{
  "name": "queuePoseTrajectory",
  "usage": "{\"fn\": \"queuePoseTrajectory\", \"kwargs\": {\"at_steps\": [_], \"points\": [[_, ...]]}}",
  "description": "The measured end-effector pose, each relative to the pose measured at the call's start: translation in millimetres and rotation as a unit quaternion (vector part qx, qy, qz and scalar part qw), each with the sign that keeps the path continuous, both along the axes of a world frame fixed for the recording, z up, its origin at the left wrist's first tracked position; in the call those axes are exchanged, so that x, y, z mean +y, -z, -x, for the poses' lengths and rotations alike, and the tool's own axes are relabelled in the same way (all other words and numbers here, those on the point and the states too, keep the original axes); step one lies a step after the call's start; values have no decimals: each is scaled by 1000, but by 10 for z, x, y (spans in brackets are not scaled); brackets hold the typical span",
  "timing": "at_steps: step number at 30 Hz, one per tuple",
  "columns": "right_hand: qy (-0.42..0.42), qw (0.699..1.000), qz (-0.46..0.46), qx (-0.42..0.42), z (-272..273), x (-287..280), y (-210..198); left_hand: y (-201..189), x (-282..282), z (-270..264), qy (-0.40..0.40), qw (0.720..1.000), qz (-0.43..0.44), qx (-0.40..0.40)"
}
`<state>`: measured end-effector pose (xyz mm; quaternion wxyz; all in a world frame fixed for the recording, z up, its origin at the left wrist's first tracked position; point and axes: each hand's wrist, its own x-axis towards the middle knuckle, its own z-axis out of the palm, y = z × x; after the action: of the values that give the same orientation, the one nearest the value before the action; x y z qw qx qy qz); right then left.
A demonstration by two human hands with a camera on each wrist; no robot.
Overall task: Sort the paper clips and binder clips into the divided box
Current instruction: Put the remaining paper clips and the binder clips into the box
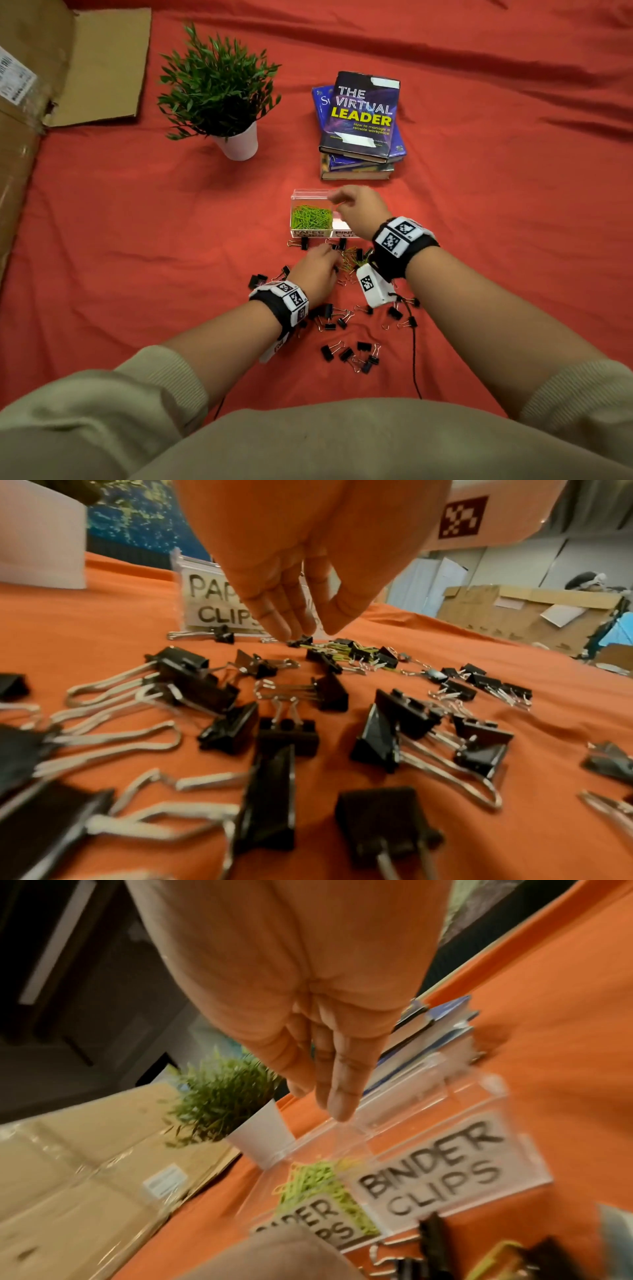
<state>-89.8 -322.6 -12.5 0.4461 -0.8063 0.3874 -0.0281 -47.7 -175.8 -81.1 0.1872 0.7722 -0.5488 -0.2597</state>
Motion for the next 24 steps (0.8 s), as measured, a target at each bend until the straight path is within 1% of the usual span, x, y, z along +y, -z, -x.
{"fn": "queuePoseTrajectory", "kwargs": {"at_steps": [2, 3, 4, 6, 9, 11, 13, 15, 17, 18, 21, 24], "points": [[76, 997, -15, -30, 254, -82, 43, -4, -66, 25, 32, 999, -5, -29], [103, 994, -9, -24, 382, -112, 91, 4, -95, 21, 45, 998, -7, -43], [113, 994, 1, -1, 506, -117, 142, 5, -116, 14, 55, 997, -12, -56], [92, 993, 23, 72, 703, -59, 244, 17, -137, -7, 67, 994, -32, -81], [-13, 988, 68, 135, 854, 85, 445, 14, -119, -16, 76, 992, -47, -90], [-57, 984, 99, 140, 892, 170, 580, 14, -83, -24, 69, 992, -51, -92], [-58, 983, 112, 134, 904, 213, 671, 18, -37, -44, 65, 992, -50, -99], [-40, 985, 108, 128, 910, 228, 687, 13, -2, -62, 65, 991, -52, -104], [-2, 989, 87, 120, 915, 212, 689, 1, 15, -76, 55, 992, -46, -107], [23, 991, 62, 117, 917, 193, 679, 2, 18, -75, 49, 992, -38, -110], [108, 989, -68, 77, 948, 150, 640, 5, 9, -23, 37, 992, -30, -119], [153, 975, -161, 22, 1010, 120, 549, 21, -20, 55, 22, 989, -59, -132]]}}
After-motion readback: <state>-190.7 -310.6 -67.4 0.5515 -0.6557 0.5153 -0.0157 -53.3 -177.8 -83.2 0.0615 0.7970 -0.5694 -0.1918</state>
